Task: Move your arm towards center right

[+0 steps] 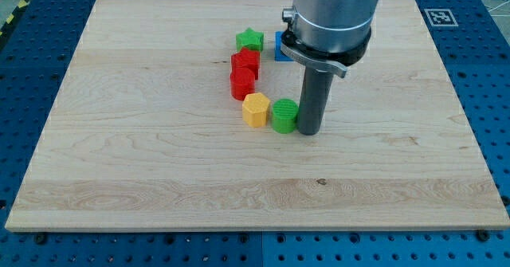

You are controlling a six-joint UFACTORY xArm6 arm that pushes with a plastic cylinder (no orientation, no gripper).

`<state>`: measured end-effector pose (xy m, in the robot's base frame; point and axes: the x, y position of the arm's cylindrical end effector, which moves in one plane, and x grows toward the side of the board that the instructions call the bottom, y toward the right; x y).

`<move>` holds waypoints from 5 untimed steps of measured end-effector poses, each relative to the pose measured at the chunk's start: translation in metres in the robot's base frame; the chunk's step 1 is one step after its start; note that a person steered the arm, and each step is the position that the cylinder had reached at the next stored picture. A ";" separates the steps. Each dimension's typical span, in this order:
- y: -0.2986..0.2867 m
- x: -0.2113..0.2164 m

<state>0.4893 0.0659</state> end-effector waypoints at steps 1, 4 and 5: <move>-0.001 -0.001; 0.156 -0.022; 0.154 -0.067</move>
<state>0.4222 0.2199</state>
